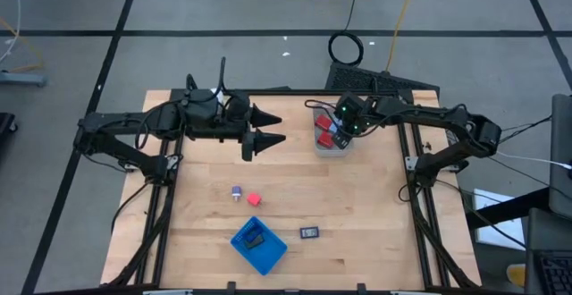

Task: Pick & Place Office items
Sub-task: Put the green charger adapter into the gray bin, then put the pink charger adapter into the gray bin

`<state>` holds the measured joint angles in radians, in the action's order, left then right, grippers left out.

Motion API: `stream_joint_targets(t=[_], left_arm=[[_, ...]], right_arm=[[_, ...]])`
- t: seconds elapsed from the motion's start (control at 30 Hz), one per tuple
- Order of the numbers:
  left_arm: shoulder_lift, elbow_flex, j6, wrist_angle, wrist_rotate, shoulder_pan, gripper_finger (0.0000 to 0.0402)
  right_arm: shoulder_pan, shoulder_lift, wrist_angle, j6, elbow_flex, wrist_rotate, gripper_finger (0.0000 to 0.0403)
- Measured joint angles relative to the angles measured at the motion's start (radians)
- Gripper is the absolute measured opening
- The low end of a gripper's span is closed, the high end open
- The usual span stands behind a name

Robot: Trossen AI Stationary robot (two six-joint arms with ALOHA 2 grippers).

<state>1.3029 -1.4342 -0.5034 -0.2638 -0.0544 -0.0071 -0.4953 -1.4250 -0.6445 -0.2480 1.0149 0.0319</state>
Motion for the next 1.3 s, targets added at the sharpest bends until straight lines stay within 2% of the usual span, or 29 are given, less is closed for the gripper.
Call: stream_joint_targets(t=[0.67, 0.93, 1.17, 1.3], left_arm=[[0.000, 0.000, 0.000, 0.000, -0.026, 0.000, 0.0349], [0.000, 0.000, 0.000, 0.000, -0.026, 0.000, 0.0349], [0.000, 0.000, 0.008, -0.001, -0.019, -0.005, 0.0349], [-0.001, 0.000, 0.011, -0.020, -0.017, -0.022, 0.0349]], right_arm=[[0.000, 0.000, 0.066, -0.028, 0.000, 0.000, 0.0123], [0.000, 0.000, 0.065, -0.039, 0.000, 0.000, 0.0174], [0.006, 0.000, 0.066, -0.039, 0.000, 0.000, 0.0167], [0.029, 0.022, 0.076, -0.044, 0.001, 0.066, 0.0165]])
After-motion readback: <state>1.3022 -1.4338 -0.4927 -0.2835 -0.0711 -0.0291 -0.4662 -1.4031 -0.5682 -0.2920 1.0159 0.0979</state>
